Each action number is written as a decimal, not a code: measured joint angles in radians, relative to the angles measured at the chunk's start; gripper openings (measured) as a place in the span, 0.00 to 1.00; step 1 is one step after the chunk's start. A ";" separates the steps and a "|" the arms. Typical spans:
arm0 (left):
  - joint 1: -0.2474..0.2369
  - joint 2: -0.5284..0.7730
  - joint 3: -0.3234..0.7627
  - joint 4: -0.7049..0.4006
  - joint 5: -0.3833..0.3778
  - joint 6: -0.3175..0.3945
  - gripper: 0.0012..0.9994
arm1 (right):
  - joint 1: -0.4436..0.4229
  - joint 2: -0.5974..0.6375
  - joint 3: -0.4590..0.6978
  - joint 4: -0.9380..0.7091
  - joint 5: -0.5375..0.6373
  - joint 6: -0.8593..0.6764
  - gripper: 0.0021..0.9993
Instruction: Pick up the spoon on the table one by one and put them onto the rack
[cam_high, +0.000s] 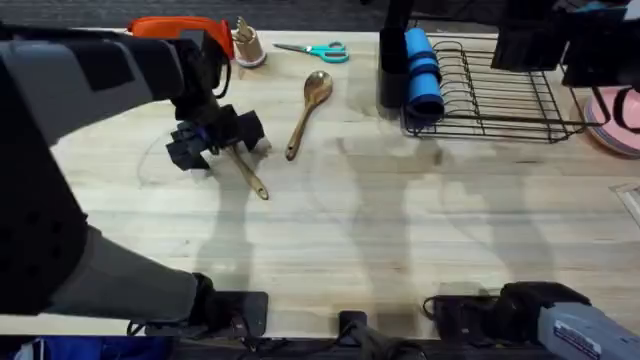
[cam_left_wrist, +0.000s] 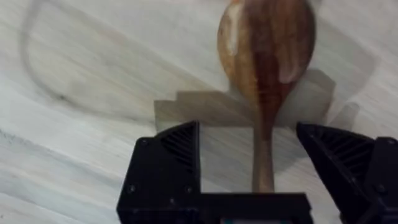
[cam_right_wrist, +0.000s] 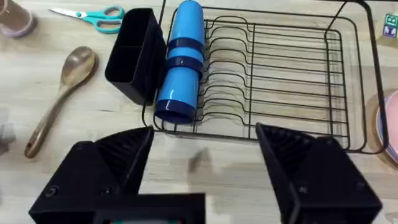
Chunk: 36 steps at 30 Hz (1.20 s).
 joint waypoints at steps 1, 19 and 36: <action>0.000 0.003 0.006 0.001 0.000 0.000 0.95 | 0.000 0.000 0.000 0.000 0.000 0.000 1.00; -0.005 0.029 0.030 0.021 0.005 -0.003 0.05 | 0.000 0.000 0.000 0.000 0.000 0.000 1.00; -0.031 0.046 0.107 -0.057 0.004 -0.003 0.04 | 0.000 0.000 0.000 0.000 0.000 0.000 1.00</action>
